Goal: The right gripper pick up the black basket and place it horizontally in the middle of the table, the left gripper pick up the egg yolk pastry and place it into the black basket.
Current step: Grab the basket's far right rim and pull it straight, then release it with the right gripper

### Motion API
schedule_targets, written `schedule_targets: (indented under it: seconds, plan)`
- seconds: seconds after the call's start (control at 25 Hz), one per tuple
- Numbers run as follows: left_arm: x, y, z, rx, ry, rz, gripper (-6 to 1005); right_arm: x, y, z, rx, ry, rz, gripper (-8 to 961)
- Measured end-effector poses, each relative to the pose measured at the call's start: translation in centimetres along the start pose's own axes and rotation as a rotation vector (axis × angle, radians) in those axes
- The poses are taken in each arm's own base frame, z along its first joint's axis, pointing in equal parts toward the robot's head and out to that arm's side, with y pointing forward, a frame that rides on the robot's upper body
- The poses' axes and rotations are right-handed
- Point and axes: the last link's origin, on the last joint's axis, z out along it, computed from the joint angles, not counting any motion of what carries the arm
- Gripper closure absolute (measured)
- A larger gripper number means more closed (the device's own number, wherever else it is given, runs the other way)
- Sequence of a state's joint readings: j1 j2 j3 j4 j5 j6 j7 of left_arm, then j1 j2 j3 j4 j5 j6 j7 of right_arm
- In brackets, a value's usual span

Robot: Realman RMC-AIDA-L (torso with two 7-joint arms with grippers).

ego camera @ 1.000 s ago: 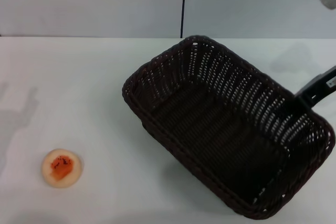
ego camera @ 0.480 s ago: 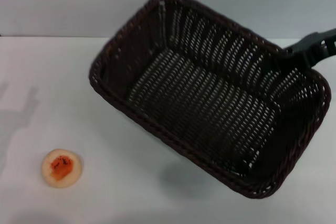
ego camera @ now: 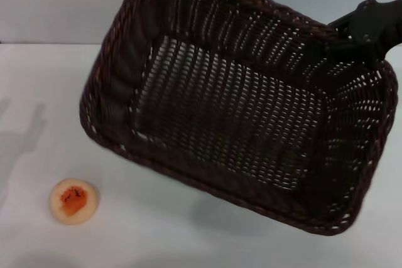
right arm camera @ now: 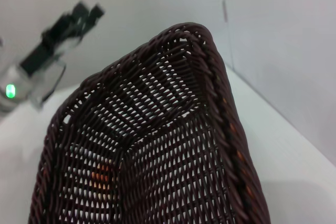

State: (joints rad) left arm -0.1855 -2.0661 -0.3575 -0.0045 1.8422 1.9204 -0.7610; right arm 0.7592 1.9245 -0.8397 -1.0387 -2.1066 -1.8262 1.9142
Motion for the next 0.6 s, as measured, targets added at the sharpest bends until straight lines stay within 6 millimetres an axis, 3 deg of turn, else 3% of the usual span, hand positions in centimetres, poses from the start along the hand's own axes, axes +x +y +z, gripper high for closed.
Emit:
schedule_targets:
  seconds: [0.32,0.6]
  plan:
    - [-0.3,0.2,0.2,0.007,0.003,-0.022,184,-2.3,1.1,1.2,-0.076,0.156,-0.252,747]
    - [-0.3,0.2,0.2,0.006,0.005,-0.032,185,-2.2,1.2,2.8,-0.102,0.203,-0.319,730]
